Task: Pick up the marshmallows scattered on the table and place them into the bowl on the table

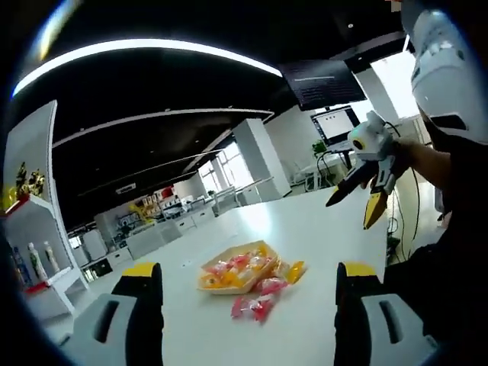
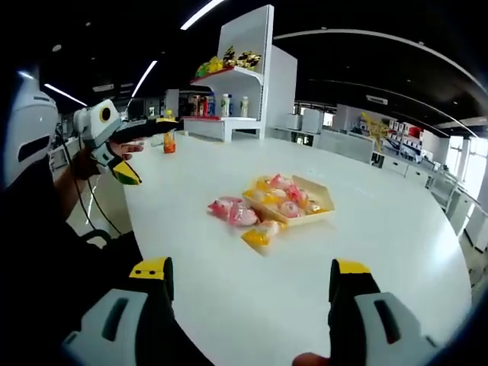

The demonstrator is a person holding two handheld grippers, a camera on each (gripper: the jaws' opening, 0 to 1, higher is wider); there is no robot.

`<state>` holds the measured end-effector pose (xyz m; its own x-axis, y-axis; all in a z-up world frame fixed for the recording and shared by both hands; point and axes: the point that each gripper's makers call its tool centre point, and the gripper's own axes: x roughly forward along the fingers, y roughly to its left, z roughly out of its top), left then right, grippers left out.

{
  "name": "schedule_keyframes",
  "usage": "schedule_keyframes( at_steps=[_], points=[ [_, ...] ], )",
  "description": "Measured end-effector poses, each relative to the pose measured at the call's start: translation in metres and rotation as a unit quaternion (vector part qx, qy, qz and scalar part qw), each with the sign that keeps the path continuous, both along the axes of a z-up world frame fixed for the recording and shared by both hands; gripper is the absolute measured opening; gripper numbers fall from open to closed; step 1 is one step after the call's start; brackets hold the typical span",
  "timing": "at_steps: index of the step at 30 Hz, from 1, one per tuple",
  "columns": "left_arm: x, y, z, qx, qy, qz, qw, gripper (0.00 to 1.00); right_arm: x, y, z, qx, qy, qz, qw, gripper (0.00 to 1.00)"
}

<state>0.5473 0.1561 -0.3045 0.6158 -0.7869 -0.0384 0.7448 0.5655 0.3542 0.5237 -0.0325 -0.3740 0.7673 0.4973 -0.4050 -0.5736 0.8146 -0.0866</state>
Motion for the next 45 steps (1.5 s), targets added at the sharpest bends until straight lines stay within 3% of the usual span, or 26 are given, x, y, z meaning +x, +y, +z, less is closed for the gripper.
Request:
schedule_keyframes(
  at_steps=[3,10,24,45],
  points=[
    [-0.003,0.000,0.004,-0.028,0.026,-0.009,0.9992,0.95,0.003,0.003,-0.004,0.002,0.004,0.002,1.0000,0.81],
    [-0.004,0.001,0.005,-0.046,0.042,-0.012,0.9980,0.95,0.009,0.008,-0.011,0.006,0.013,0.008,0.9999,0.81],
    [0.000,0.007,-0.002,-0.011,0.025,0.003,0.9996,0.95,0.023,0.019,-0.016,0.012,0.018,0.019,0.9996,0.81],
    [-0.002,0.006,0.001,0.001,0.010,-0.003,0.9999,0.95,0.053,0.040,-0.027,0.034,0.033,0.040,0.9981,0.78]
  ],
)
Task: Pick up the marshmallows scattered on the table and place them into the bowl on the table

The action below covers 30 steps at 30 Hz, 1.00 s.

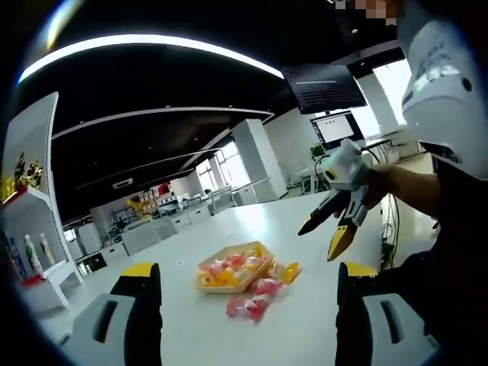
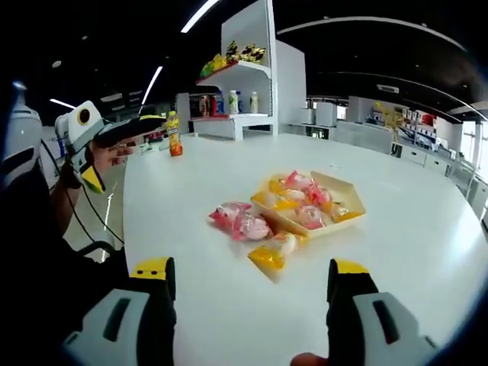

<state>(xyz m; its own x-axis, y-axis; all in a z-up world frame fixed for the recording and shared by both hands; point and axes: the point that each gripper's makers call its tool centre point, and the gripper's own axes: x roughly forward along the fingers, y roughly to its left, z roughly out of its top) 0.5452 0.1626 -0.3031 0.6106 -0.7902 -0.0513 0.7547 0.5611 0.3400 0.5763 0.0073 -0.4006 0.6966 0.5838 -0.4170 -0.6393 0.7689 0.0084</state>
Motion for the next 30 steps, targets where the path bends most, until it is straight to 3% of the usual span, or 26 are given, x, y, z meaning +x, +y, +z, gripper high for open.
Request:
schedule_keyframes(
  at_steps=[30],
  points=[
    [-0.003,0.002,-0.006,0.015,-0.001,0.003,0.9999,0.95,0.046,0.009,-0.035,0.008,0.029,-0.008,0.9995,0.75]
  ],
)
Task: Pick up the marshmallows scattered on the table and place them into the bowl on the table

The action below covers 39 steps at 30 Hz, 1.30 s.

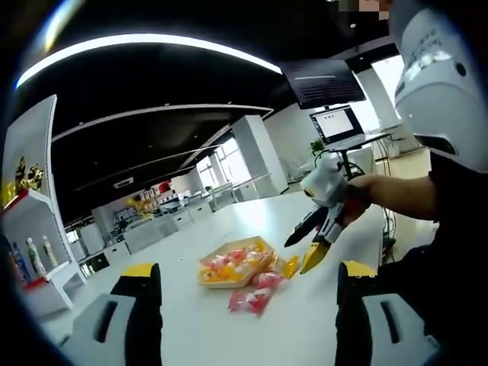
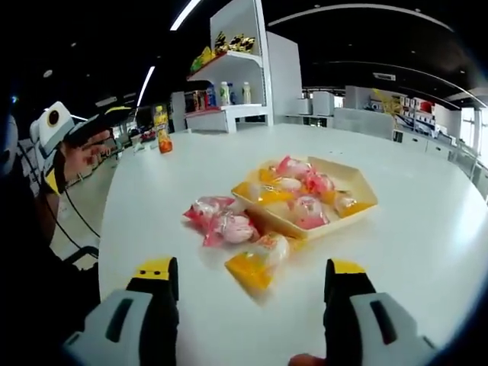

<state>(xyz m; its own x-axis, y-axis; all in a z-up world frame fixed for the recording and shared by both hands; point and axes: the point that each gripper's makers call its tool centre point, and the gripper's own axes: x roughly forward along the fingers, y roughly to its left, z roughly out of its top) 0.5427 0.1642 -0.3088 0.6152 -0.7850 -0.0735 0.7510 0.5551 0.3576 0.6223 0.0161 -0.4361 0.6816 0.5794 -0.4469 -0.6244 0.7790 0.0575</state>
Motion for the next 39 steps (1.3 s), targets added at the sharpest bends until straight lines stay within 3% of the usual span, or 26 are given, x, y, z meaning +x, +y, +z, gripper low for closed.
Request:
schedule_keyframes(
  at_steps=[14,19,31,35,39],
  points=[
    [0.011,0.007,-0.007,0.009,0.007,0.018,0.9998,0.95,0.013,0.001,-0.004,0.010,0.001,-0.015,0.9998,0.62],
    [0.014,0.009,-0.011,0.014,0.009,0.022,0.9996,0.94,0.013,0.002,-0.003,0.017,0.002,-0.023,0.9996,0.48],
    [0.019,0.012,-0.018,0.014,0.019,0.025,0.9994,0.93,0.019,0.006,-0.005,0.031,0.010,-0.039,0.9987,0.37],
    [0.023,0.014,-0.019,0.016,0.019,0.030,0.9993,0.92,0.023,0.003,-0.003,0.048,0.010,-0.057,0.9972,0.24],
    [0.025,0.014,-0.021,0.017,0.024,0.029,0.9992,0.92,0.023,0.004,-0.004,0.065,0.020,-0.062,0.9958,0.23]
  ],
)
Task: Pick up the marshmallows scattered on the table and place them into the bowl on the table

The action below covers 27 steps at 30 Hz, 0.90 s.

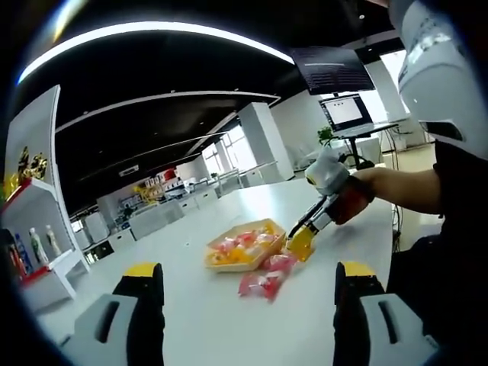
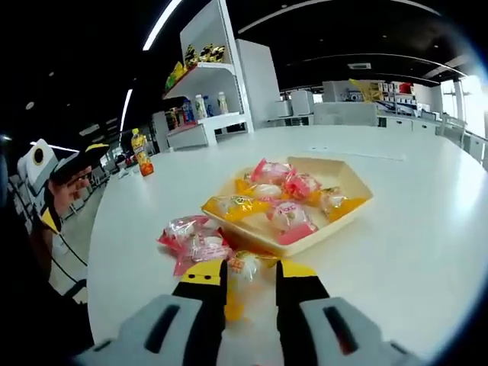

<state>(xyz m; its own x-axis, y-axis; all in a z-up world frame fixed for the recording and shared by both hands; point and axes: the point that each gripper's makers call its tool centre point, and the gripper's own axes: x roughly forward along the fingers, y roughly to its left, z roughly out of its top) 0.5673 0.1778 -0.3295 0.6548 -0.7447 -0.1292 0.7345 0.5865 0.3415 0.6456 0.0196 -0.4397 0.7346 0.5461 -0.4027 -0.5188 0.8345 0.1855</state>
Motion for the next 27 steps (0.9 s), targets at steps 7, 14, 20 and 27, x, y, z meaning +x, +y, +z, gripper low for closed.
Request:
schedule_keyframes(
  at_steps=[7,14,20,27],
  points=[
    [0.002,-0.001,0.000,0.002,0.000,-0.001,1.0000,0.92,0.003,-0.007,0.003,0.068,0.030,-0.040,0.9965,0.16],
    [0.001,-0.002,-0.001,0.003,0.000,-0.001,1.0000,0.92,0.002,-0.012,0.006,0.115,0.054,-0.067,0.9896,0.11],
    [-0.001,-0.002,0.002,0.004,-0.004,-0.001,1.0000,0.91,-0.003,-0.016,0.007,0.168,0.097,-0.067,0.9788,0.09],
    [-0.005,-0.002,0.005,0.003,-0.010,-0.002,0.9999,0.91,-0.004,-0.023,0.015,0.189,0.096,-0.072,0.9745,0.08]
  ],
)
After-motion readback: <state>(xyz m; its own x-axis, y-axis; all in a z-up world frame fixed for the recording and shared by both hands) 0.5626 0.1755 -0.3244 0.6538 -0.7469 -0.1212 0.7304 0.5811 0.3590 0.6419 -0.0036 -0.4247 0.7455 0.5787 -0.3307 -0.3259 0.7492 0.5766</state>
